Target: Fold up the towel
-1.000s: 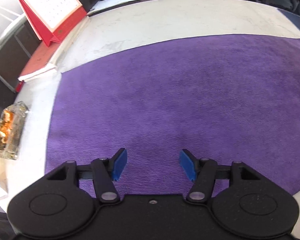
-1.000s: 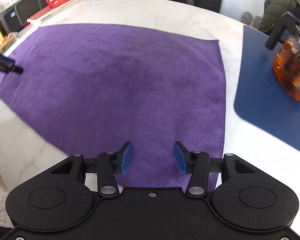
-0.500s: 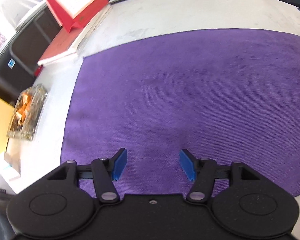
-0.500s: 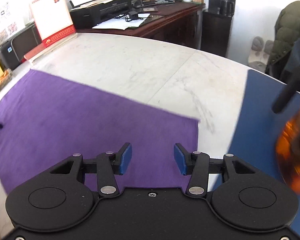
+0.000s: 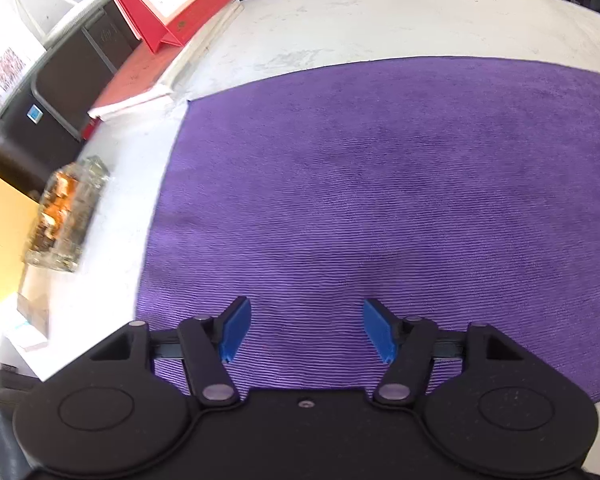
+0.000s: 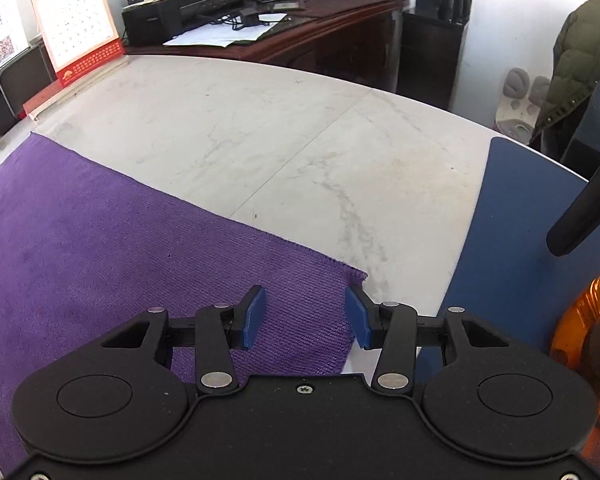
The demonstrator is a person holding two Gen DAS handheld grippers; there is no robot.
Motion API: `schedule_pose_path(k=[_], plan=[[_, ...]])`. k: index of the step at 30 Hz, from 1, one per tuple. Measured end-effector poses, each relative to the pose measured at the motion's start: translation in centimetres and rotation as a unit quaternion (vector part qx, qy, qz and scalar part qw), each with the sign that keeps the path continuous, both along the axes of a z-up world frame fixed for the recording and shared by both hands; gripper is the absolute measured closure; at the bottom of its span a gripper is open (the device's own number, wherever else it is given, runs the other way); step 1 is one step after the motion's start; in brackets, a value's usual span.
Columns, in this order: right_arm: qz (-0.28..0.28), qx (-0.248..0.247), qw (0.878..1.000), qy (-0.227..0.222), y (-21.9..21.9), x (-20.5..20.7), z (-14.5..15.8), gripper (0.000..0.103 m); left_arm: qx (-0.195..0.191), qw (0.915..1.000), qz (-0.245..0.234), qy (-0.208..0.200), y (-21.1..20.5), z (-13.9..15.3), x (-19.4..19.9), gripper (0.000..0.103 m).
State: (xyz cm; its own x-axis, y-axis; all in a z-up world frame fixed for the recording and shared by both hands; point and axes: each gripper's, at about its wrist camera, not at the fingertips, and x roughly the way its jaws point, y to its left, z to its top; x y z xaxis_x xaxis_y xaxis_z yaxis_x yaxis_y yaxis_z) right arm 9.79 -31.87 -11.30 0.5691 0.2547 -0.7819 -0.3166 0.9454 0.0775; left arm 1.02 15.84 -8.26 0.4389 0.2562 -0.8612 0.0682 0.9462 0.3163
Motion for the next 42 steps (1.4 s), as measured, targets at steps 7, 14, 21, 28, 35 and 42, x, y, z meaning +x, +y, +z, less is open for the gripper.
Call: schedule_pose_path(k=[7,14,21,28,35,42], plan=[[0.020,0.026,0.999,-0.007,3.4,-6.3,2.6,0.055,0.007,0.9997,0.019,-0.012,4.8,0.0,0.5,0.043],[0.037,-0.016,0.998,0.042,10.3,-11.5,1.7,0.055,-0.027,0.9993,0.015,-0.023,8.5,-0.9,0.9,0.042],[0.023,-0.061,0.996,0.068,13.6,-11.6,0.7,0.051,-0.055,0.9979,0.002,-0.035,10.5,-1.2,1.6,0.034],[-0.009,-0.065,0.994,0.084,14.9,-10.8,1.0,0.049,-0.076,0.9963,-0.015,-0.037,11.7,-1.3,2.6,0.032],[-0.042,-0.068,0.993,0.087,15.0,-11.2,1.9,0.049,-0.080,0.9958,-0.032,-0.030,11.9,-0.3,2.1,0.038],[-0.033,-0.081,0.991,0.103,16.5,-12.6,1.7,0.049,-0.081,0.9959,-0.036,-0.014,11.5,-1.0,0.9,0.038]])
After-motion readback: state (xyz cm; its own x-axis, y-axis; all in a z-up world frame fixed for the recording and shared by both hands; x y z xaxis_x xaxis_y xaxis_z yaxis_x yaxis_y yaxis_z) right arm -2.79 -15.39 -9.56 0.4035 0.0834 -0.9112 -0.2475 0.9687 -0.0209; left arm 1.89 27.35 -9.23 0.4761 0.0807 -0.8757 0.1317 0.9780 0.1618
